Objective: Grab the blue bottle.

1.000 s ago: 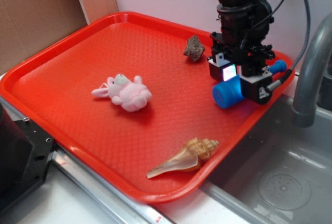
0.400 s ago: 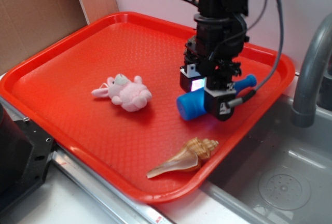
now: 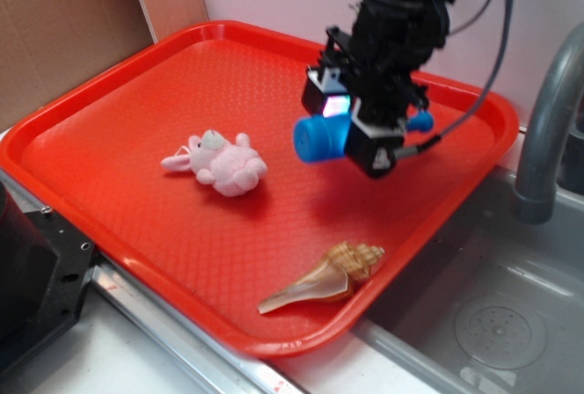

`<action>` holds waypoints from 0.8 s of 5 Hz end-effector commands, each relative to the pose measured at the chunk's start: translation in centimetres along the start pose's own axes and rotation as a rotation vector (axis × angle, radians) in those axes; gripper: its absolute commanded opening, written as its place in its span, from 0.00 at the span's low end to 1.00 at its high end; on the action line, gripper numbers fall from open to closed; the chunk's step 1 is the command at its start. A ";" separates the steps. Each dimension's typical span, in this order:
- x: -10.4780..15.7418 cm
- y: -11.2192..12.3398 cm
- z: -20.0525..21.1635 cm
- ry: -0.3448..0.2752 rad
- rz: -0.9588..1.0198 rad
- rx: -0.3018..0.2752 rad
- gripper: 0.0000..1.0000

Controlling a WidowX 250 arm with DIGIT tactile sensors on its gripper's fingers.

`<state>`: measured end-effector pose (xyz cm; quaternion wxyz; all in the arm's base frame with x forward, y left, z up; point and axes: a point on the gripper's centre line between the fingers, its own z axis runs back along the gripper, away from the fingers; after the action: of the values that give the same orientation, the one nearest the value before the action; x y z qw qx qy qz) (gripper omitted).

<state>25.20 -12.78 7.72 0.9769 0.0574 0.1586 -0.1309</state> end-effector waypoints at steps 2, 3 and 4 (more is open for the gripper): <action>-8.8 5.1 8.8 -0.318 0.248 0.044 0.00; -12.8 7.0 7.0 -0.323 0.378 0.004 0.00; -15.5 8.7 5.3 -0.310 0.470 -0.069 0.00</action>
<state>15.39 -0.60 17.31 0.9941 0.0400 0.0068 0.1004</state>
